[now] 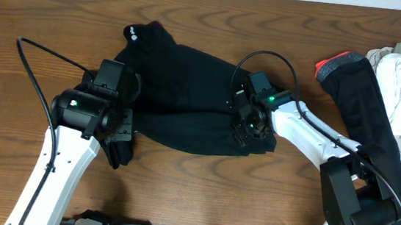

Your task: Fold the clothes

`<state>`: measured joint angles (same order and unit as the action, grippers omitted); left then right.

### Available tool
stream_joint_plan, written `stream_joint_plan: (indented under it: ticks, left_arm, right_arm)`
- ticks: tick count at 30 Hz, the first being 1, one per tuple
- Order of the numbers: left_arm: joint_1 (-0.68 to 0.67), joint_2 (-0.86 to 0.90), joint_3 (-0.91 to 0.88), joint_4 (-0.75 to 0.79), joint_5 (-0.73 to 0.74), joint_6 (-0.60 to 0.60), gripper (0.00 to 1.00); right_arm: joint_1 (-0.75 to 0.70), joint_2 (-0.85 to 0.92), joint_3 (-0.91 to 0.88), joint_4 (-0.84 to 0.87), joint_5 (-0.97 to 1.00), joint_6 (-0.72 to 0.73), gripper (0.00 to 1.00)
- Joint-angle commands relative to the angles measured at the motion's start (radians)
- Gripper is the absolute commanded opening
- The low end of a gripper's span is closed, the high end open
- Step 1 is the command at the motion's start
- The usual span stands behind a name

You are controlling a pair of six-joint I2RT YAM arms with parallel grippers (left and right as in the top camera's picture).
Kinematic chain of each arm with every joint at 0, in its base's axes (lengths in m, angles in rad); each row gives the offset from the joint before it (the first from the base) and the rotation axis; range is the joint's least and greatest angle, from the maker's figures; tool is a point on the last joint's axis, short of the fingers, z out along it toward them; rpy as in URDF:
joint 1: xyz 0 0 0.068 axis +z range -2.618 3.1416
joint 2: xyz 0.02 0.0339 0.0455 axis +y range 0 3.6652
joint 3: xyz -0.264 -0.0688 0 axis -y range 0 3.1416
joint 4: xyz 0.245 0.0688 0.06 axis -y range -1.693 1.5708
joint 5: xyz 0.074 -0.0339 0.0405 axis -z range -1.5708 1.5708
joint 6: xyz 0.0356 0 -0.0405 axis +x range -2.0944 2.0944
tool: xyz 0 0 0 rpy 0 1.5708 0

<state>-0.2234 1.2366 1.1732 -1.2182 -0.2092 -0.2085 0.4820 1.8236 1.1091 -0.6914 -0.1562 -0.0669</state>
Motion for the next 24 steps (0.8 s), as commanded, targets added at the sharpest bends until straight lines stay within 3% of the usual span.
stream_joint_plan:
  ticks: [1, 5, 11, 13, 15, 16, 19, 24]
  left_arm:
    - [0.006, -0.008, 0.024, 0.002, -0.008, 0.006, 0.06]
    - [0.006, -0.008, 0.024, 0.002, -0.008, 0.006, 0.06]
    - [0.006, -0.008, 0.024, 0.002, -0.008, 0.006, 0.06]
    - [0.006, -0.008, 0.024, 0.002, -0.008, 0.006, 0.06]
    - [0.006, -0.008, 0.024, 0.002, -0.008, 0.006, 0.06]
    - [0.006, -0.008, 0.024, 0.002, -0.008, 0.006, 0.06]
    - [0.006, -0.008, 0.024, 0.002, -0.008, 0.006, 0.06]
    - [0.006, -0.008, 0.024, 0.002, -0.008, 0.006, 0.06]
  right_arm:
    - [0.006, 0.005, -0.006, 0.021, 0.015, -0.009, 0.45]
    - [0.006, 0.006, -0.006, 0.034, 0.023, -0.008, 0.25]
    - [0.006, 0.006, -0.006, 0.041, 0.059, -0.009, 0.17]
    - [0.006, 0.006, -0.006, 0.04, 0.059, -0.008, 0.2]
    - [0.006, 0.006, -0.006, 0.039, 0.058, -0.008, 0.41]
    - [0.006, 0.006, -0.006, 0.037, 0.058, -0.009, 0.42]
    - [0.007, 0.007, -0.009, 0.036, 0.047, -0.009, 0.32]
    - [0.022, 0.008, -0.029, 0.049, 0.04, -0.008, 0.32]
